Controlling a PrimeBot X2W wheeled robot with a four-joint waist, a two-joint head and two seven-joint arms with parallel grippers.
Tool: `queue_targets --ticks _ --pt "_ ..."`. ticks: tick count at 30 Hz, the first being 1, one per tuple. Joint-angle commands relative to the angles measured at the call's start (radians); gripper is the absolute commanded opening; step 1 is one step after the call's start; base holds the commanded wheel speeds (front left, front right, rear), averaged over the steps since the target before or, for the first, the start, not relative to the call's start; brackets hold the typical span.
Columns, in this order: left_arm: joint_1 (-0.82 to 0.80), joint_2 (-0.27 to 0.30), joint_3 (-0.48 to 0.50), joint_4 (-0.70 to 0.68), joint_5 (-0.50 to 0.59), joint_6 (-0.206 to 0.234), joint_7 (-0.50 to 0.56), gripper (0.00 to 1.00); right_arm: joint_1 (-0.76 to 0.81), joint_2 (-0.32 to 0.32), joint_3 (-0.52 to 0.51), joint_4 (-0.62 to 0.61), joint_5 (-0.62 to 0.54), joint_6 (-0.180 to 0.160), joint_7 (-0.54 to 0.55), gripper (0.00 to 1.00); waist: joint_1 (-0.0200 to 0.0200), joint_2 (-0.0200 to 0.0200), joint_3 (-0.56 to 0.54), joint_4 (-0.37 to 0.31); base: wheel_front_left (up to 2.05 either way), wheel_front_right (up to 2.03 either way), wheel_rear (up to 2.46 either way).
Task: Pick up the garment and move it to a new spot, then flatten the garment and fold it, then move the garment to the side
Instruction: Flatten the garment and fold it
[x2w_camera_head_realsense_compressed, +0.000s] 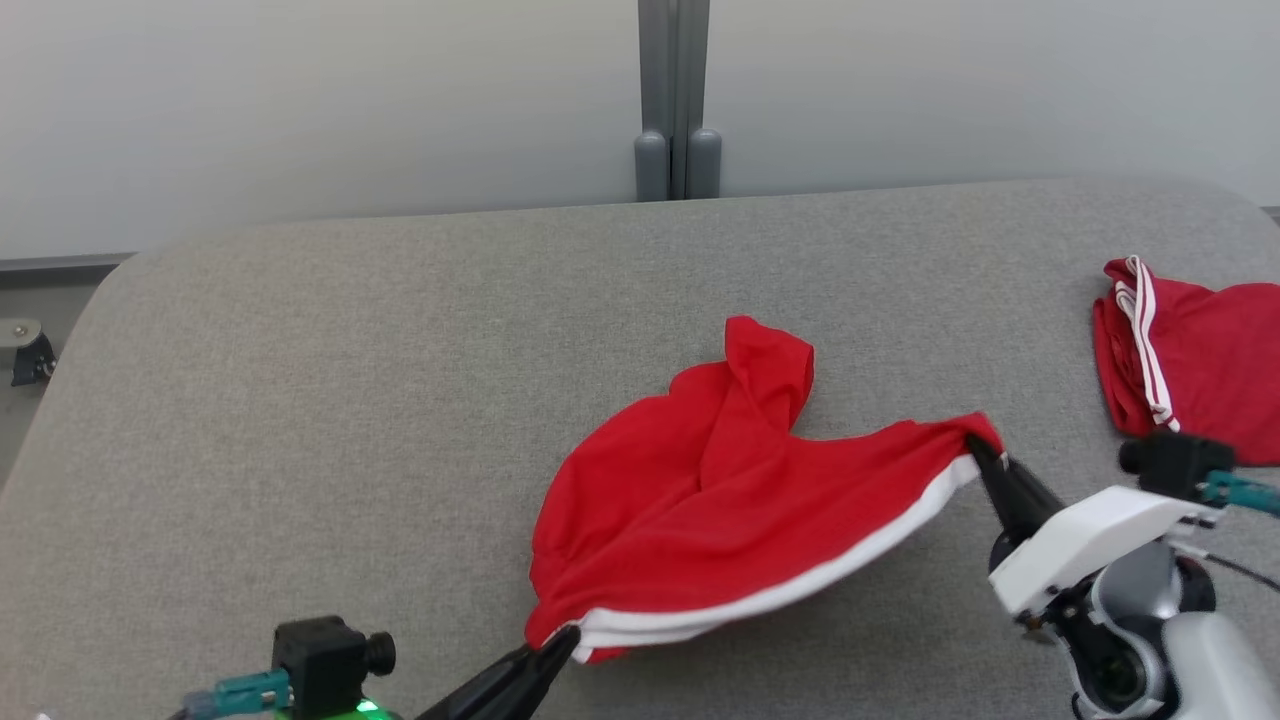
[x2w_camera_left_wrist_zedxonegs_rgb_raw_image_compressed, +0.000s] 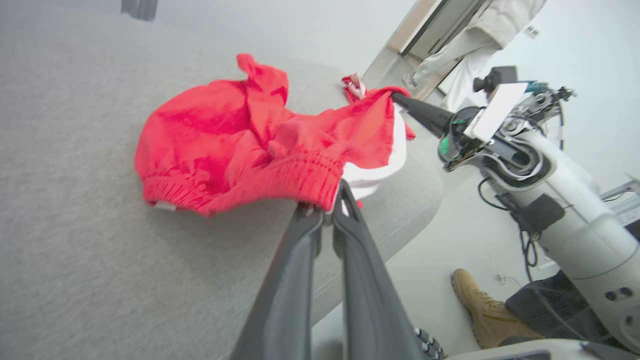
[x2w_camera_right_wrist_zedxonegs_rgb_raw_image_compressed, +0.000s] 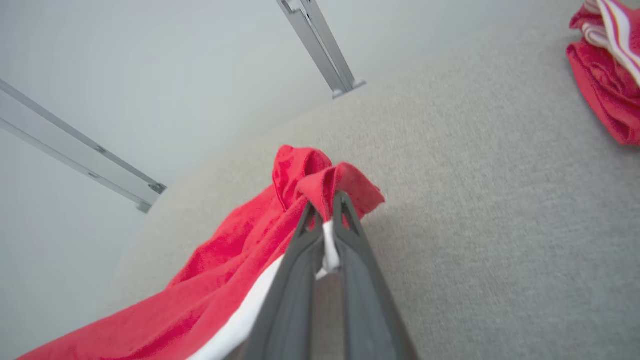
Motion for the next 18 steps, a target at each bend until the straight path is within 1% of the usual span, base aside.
queue_targets --ticks 1,2,5,6,7,9,12,15,16,17,18 --pt "0.009 0.031 0.022 -0.083 -0.042 0.004 0.021 0.00 0.015 -0.005 -0.036 -0.092 0.054 -0.001 0.036 0.00 0.0000 0.0000 -0.016 -0.018 0.00 0.00 0.00" --pt "0.008 0.047 0.035 -0.142 -0.067 0.007 0.034 0.00 0.017 -0.005 -0.056 -0.156 0.085 -0.001 0.061 0.00 0.0000 0.0000 -0.017 -0.023 0.00 0.00 0.00" --pt "-0.028 0.088 0.097 -0.333 -0.149 0.032 0.070 0.00 -0.003 -0.003 -0.130 -0.366 0.189 -0.001 0.147 0.00 0.0000 0.0000 -0.018 -0.039 0.00 0.00 0.00" --pt "-0.047 0.096 0.123 -0.378 -0.163 0.043 0.074 0.00 -0.017 -0.003 -0.145 -0.418 0.215 -0.001 0.169 0.00 0.0000 0.0000 -0.017 -0.045 0.00 0.00 0.00" --pt "-0.068 0.099 0.150 -0.427 -0.200 0.059 0.084 0.00 -0.039 -0.003 -0.166 -0.473 0.248 -0.001 0.194 0.00 0.0000 0.0000 -0.015 -0.054 0.00 0.00 0.00" --pt "-0.114 0.114 0.191 -0.495 -0.267 0.086 0.121 0.00 -0.089 -0.003 -0.195 -0.538 0.295 -0.001 0.233 0.00 0.0000 0.0000 -0.010 -0.068 0.00 0.00 0.00" --pt "-0.221 0.116 0.261 -0.546 -0.399 0.134 0.180 0.00 -0.209 -0.003 -0.234 -0.565 0.336 -0.001 0.280 0.00 0.0000 0.0000 0.019 -0.090 0.00 0.00 0.00" --pt "-0.346 0.120 0.317 -0.515 -0.501 0.179 0.243 0.00 -0.344 -0.002 -0.249 -0.529 0.290 -0.001 0.319 0.00 0.0000 0.0000 0.073 -0.104 0.00 0.00 0.00" --pt "-0.401 0.127 0.335 -0.486 -0.521 0.197 0.269 0.00 -0.398 -0.002 -0.250 -0.499 0.266 -0.001 0.327 0.00 0.0000 0.0000 0.100 -0.109 0.00 0.00 0.00" --pt "-0.439 0.133 0.344 -0.462 -0.524 0.202 0.284 0.00 -0.434 -0.002 -0.249 -0.479 0.240 -0.001 0.328 0.00 0.0000 0.0000 0.117 -0.111 0.00 0.00 0.00" --pt "-0.506 0.142 0.357 -0.408 -0.520 0.217 0.309 0.00 -0.504 -0.002 -0.235 -0.432 0.199 -0.001 0.333 0.00 0.0000 0.0000 0.157 -0.116 0.00 0.00 0.00"
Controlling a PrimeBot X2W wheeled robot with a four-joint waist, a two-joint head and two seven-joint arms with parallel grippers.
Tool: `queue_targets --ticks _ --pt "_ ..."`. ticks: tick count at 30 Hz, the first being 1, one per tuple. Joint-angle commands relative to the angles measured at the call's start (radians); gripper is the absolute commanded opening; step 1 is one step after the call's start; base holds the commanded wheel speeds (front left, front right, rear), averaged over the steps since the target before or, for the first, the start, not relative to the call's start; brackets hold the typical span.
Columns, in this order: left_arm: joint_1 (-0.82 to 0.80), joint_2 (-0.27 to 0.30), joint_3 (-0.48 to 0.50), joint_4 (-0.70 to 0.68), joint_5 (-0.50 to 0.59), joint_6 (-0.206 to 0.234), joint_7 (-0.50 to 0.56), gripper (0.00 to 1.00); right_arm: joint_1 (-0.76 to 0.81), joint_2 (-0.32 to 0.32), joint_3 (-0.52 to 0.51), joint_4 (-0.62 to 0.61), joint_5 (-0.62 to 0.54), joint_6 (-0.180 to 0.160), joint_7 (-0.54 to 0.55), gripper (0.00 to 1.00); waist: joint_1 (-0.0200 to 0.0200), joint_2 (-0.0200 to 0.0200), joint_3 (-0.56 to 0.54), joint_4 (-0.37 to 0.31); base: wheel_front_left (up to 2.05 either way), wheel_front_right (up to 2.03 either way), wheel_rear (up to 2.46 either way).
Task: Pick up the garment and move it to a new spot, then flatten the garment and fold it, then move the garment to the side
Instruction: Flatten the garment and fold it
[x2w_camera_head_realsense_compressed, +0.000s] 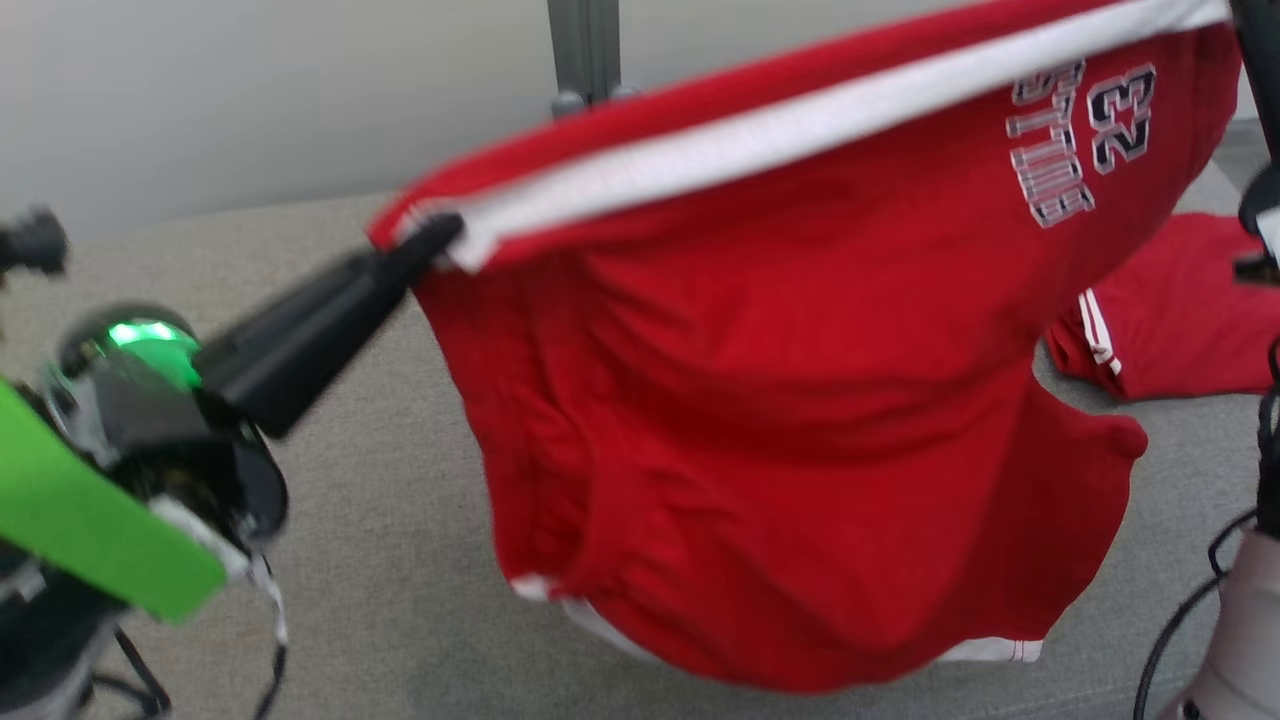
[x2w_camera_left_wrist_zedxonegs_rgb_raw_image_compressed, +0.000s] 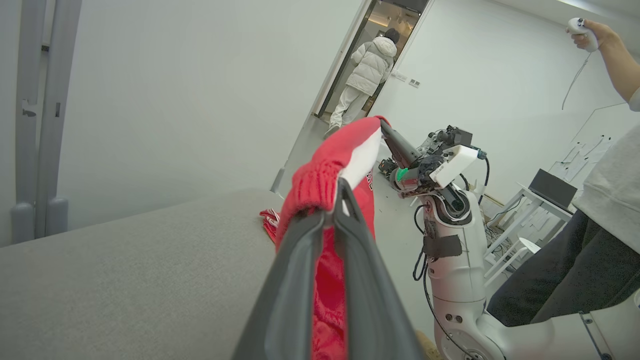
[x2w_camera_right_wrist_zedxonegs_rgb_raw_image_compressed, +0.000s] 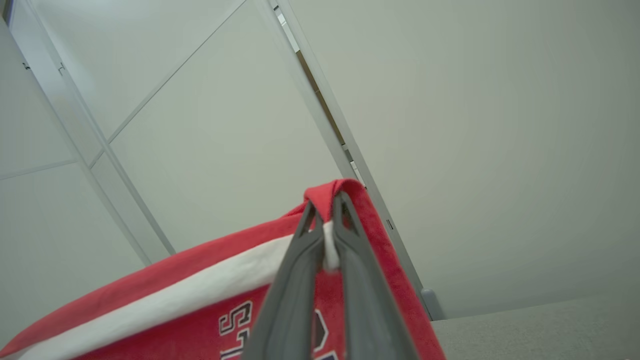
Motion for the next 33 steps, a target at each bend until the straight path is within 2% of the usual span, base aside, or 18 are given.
queue_targets --ticks 1,4,7,11,12,16,20,24,30,33 --pt "-0.062 0.010 0.008 0.050 0.014 0.007 0.016 0.00 -0.061 0.000 0.017 0.043 -0.023 0.000 -0.002 0.00 0.0000 -0.0001 0.117 -0.021 0.00 0.00 0.00" --pt "-0.228 -0.005 -0.006 0.233 0.058 0.007 0.059 0.00 -0.234 -0.001 0.074 0.211 -0.122 0.000 -0.048 0.00 0.0000 -0.0001 0.220 -0.029 0.00 0.00 0.00" --pt "-0.384 -0.025 -0.043 0.420 0.168 -0.037 0.060 0.00 -0.396 -0.002 0.122 0.378 -0.179 0.000 -0.142 0.00 0.0000 -0.0001 0.301 -0.032 0.00 0.00 0.00" --pt "-0.580 -0.110 -0.081 0.669 0.309 -0.114 -0.022 0.00 -0.596 -0.003 0.169 0.600 -0.186 0.000 -0.314 0.00 0.0000 -0.0001 0.378 -0.031 0.00 0.00 0.00" --pt "-0.636 -0.148 -0.086 0.750 0.338 -0.140 -0.060 0.00 -0.653 -0.002 0.188 0.671 -0.174 0.000 -0.383 0.00 0.0000 -0.0001 0.396 -0.032 0.00 0.00 0.00" --pt "-0.724 -0.219 -0.109 0.933 0.409 -0.195 -0.188 0.00 -0.719 0.001 0.300 0.830 -0.110 0.000 -0.549 0.00 0.0000 -0.0001 0.426 -0.040 0.00 0.00 0.00" --pt "-0.656 -0.219 -0.200 0.983 0.447 -0.212 -0.280 0.00 -0.592 -0.003 0.411 0.894 -0.065 0.000 -0.660 0.00 0.0000 -0.0001 0.406 -0.051 0.00 0.00 0.00" --pt "-0.483 -0.151 -0.331 0.897 0.417 -0.210 -0.362 0.00 -0.380 -0.001 0.459 0.890 -0.069 0.000 -0.725 0.00 0.0000 -0.0001 0.355 -0.058 0.00 0.00 0.00" --pt "-0.169 -0.058 -0.522 0.773 0.371 -0.211 -0.486 0.00 0.021 -0.003 0.388 0.775 -0.115 0.000 -0.721 0.00 0.0000 -0.0001 0.258 -0.046 0.00 0.00 0.00" --pt "-0.036 -0.038 -0.596 0.741 0.364 -0.211 -0.528 0.00 0.209 0.000 0.351 0.679 -0.141 0.000 -0.675 0.00 0.0000 -0.0001 0.206 -0.042 0.00 0.00 0.00"
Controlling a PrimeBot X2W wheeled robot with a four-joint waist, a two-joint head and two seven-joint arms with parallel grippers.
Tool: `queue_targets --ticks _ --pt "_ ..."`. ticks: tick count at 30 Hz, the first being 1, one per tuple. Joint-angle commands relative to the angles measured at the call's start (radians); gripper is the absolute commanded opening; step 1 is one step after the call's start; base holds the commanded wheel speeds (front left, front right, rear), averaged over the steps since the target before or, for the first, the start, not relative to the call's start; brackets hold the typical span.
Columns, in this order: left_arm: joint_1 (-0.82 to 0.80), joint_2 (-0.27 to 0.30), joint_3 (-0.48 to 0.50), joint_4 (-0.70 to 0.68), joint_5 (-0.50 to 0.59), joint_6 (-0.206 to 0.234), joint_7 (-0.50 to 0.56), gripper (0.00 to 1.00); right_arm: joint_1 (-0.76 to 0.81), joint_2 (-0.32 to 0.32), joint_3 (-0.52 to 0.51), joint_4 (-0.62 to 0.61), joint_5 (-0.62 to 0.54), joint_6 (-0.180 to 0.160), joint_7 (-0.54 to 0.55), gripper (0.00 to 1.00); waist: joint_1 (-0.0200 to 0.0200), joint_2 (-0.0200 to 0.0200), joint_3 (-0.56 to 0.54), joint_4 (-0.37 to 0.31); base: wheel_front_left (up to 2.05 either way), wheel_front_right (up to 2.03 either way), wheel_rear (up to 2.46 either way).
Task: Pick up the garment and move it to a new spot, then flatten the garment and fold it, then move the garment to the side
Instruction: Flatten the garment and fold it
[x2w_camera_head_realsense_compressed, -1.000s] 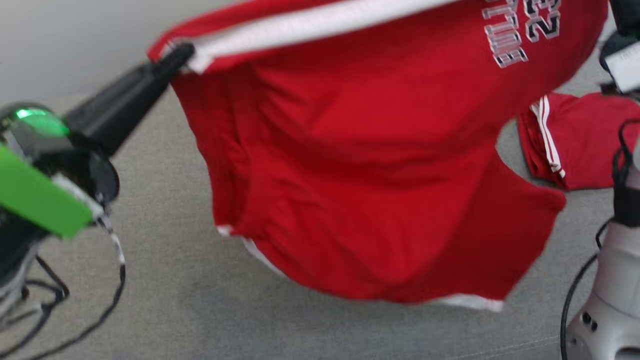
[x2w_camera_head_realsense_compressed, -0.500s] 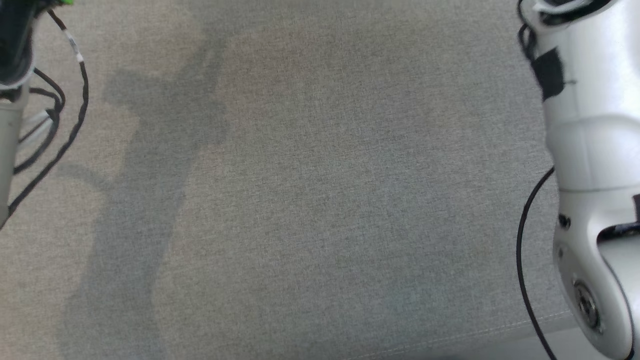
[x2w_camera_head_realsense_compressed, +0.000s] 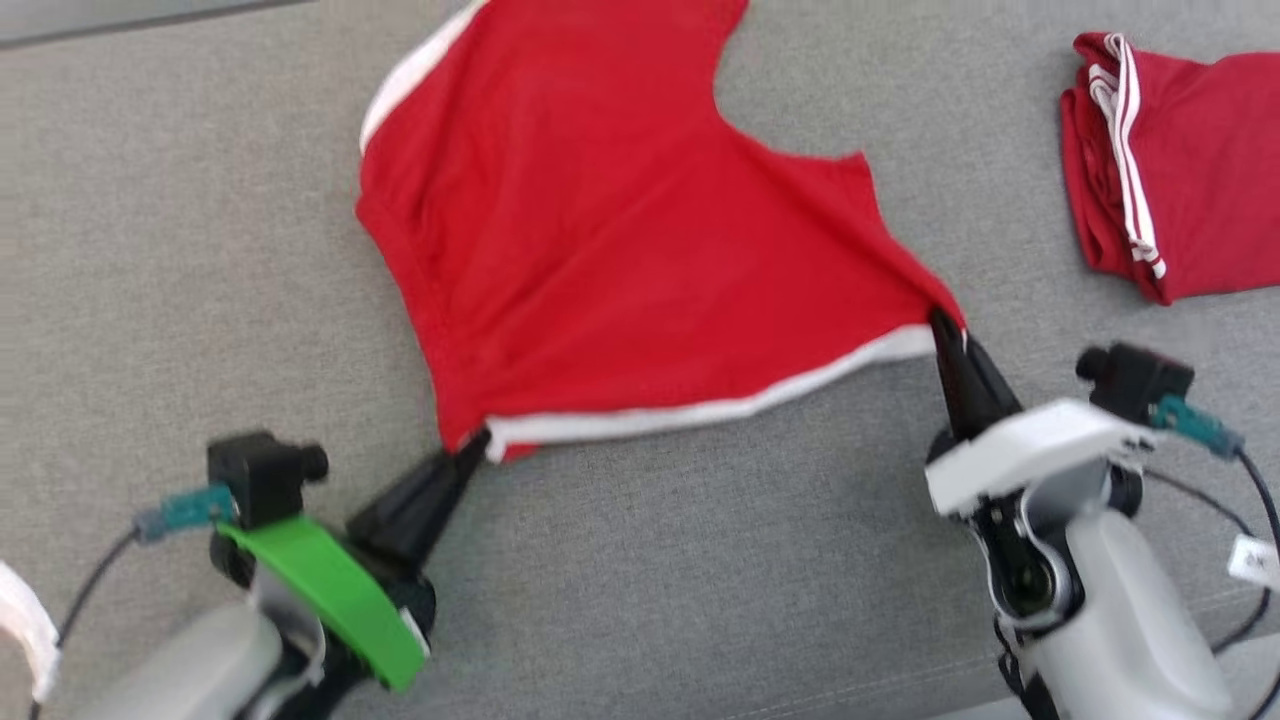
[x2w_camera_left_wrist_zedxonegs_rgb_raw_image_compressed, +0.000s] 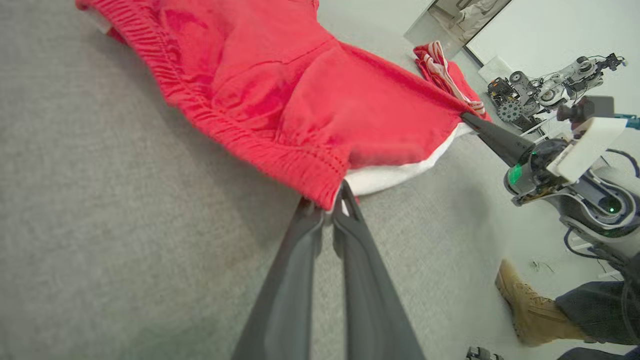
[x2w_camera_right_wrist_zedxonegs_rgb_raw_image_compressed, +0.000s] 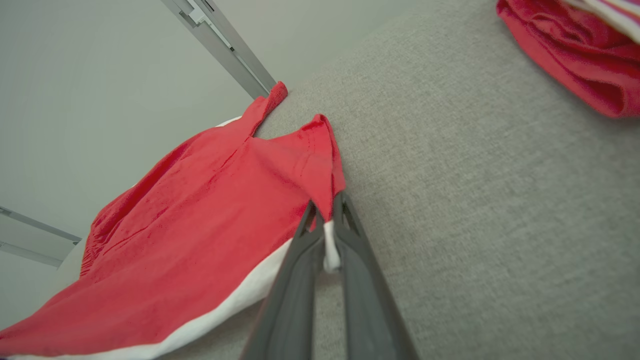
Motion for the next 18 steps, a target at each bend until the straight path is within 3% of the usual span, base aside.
queue_targets --ticks 1,5,10,14,18 --pt "0.067 0.006 -0.022 -0.021 -0.018 -0.003 -0.018 0.00 0.081 -0.003 -0.027 -0.046 -0.016 0.000 0.022 0.00 0.0000 -0.0001 -0.102 0.015 0.00 0.00 0.00" --pt "0.229 -0.001 -0.045 -0.053 -0.042 0.002 -0.050 0.00 0.287 -0.011 -0.103 -0.182 -0.061 0.000 0.097 0.00 0.0000 -0.0001 -0.169 0.026 0.00 0.00 0.00" --pt "0.397 -0.036 -0.024 -0.141 -0.073 0.051 -0.063 0.00 0.485 -0.009 -0.197 -0.378 -0.071 -0.001 0.206 0.00 0.0000 -0.0001 -0.218 0.053 0.00 0.00 0.00" --pt "0.457 -0.061 0.032 -0.201 -0.098 0.065 -0.064 0.00 0.520 -0.004 -0.256 -0.501 -0.056 -0.001 0.287 0.00 0.0000 -0.0001 -0.209 0.080 0.00 0.00 0.00" --pt "0.434 -0.089 0.060 -0.224 -0.125 0.049 -0.060 0.00 0.431 -0.001 -0.273 -0.522 -0.071 -0.001 0.365 0.00 0.0000 -0.0001 -0.180 0.111 0.00 0.00 0.00"
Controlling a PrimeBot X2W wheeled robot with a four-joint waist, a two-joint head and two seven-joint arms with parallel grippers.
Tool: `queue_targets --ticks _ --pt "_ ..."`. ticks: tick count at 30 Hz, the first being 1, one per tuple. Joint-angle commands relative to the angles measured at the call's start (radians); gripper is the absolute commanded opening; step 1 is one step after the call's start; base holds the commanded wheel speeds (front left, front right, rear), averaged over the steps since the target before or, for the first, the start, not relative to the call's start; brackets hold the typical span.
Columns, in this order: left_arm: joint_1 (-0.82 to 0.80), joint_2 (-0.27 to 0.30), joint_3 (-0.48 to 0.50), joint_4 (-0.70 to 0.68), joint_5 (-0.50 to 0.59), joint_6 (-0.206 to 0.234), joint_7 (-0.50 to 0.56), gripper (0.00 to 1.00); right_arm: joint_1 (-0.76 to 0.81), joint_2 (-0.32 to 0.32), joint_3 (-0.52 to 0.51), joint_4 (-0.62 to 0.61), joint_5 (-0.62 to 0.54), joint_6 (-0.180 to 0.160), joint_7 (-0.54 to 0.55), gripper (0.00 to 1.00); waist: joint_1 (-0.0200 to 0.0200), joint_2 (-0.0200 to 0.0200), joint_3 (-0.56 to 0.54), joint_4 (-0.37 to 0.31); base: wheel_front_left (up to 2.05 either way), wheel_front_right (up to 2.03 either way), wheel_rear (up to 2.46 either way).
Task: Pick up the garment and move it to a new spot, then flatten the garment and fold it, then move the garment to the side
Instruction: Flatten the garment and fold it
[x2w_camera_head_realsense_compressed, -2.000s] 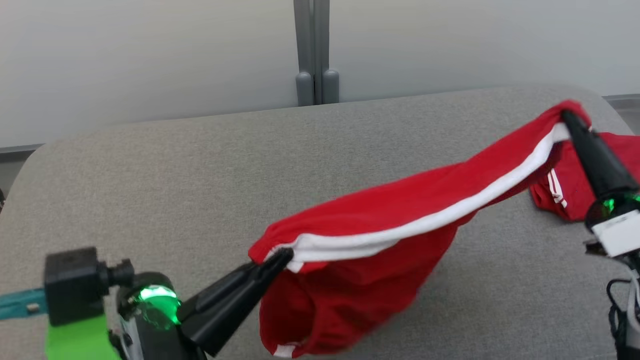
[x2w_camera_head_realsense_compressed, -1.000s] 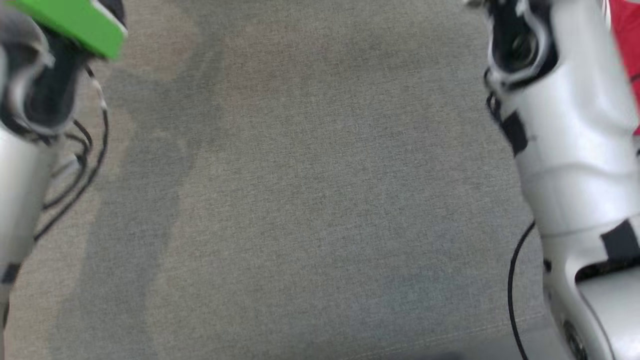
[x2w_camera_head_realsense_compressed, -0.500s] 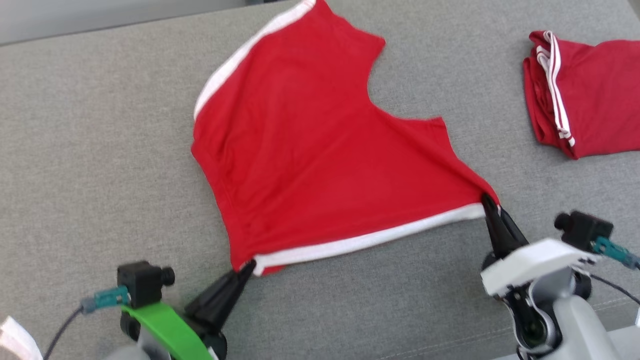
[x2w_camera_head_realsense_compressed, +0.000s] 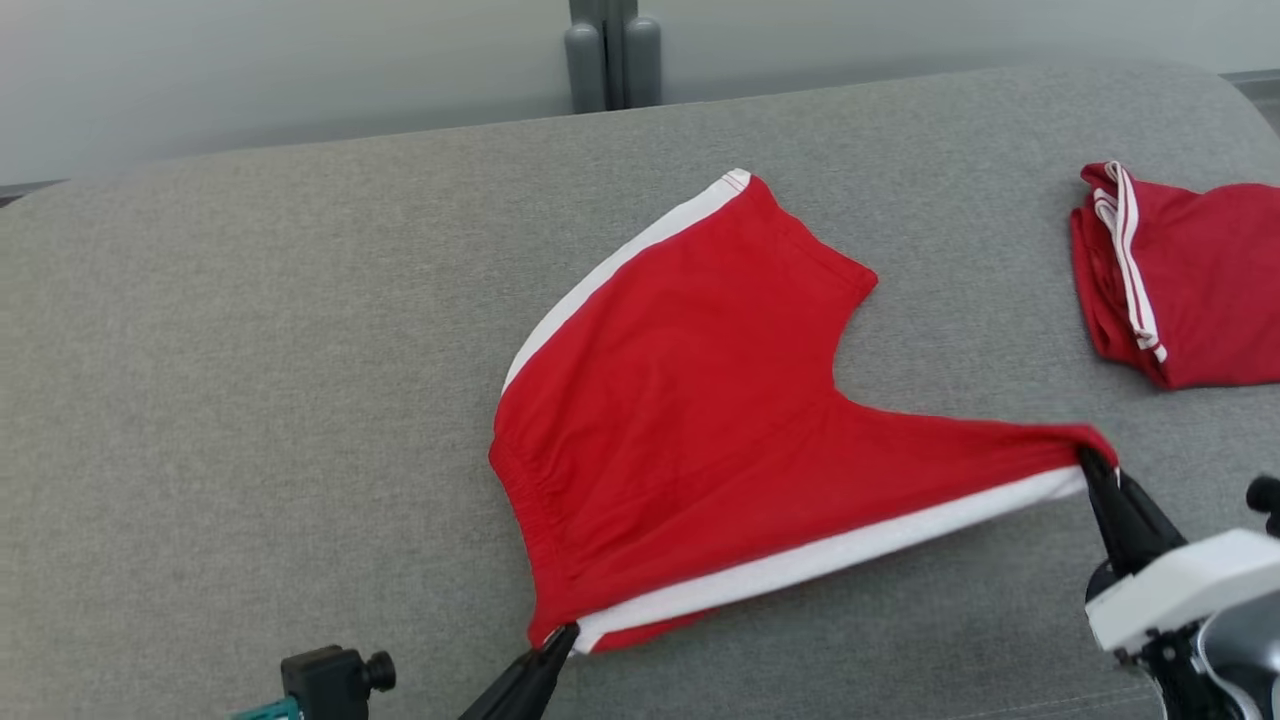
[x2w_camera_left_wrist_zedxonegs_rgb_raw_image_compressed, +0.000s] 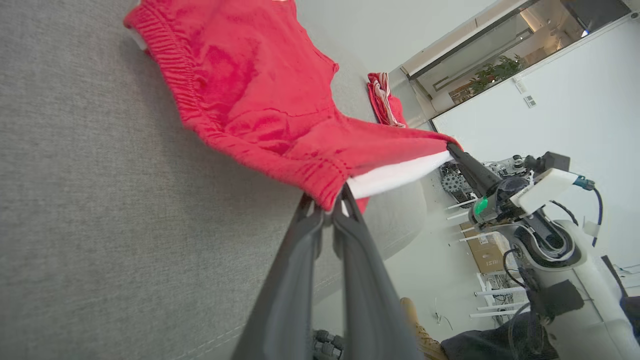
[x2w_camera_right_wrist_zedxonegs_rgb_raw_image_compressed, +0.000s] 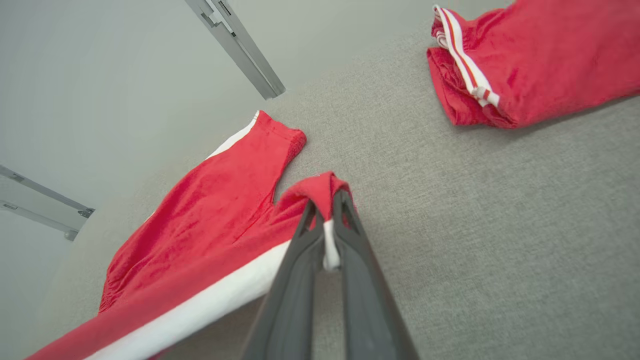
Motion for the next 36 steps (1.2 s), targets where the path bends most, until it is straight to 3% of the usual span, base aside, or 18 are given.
queue_targets --ticks 1,10,16,23,34,36 --pt "-0.067 -0.018 0.019 -0.012 -0.048 -0.025 0.035 0.00 -0.132 -0.001 -0.007 0.027 -0.035 -0.002 0.056 0.00 0.0001 0.0000 0.065 0.065 0.00 0.00 0.00" --pt "-0.283 -0.128 0.047 0.046 -0.175 -0.056 0.165 0.00 -0.522 -0.005 -0.017 0.181 -0.193 -0.001 0.235 0.00 0.0001 0.0000 0.234 0.209 0.00 0.00 0.00" --pt "-0.417 -0.212 0.078 0.136 -0.266 -0.059 0.239 0.00 -0.733 -0.006 -0.041 0.337 -0.291 -0.001 0.325 0.00 0.0001 0.0000 0.290 0.270 0.00 0.00 0.00" --pt "-0.497 -0.275 0.109 0.248 -0.295 -0.060 0.242 0.00 -0.869 -0.004 -0.066 0.498 -0.389 -0.001 0.308 0.00 0.0001 0.0000 0.304 0.287 0.00 0.00 0.00" --pt "-0.499 -0.312 0.123 0.279 -0.313 -0.059 0.254 0.00 -1.006 -0.007 -0.109 0.637 -0.497 -0.001 0.261 0.00 0.0001 0.0000 0.318 0.294 0.00 0.00 0.00" --pt "-0.501 -0.315 0.125 0.297 -0.313 -0.059 0.256 0.05 -1.023 -0.007 -0.117 0.657 -0.513 -0.001 0.250 0.00 0.0001 0.0000 0.320 0.294 0.00 0.00 0.00"
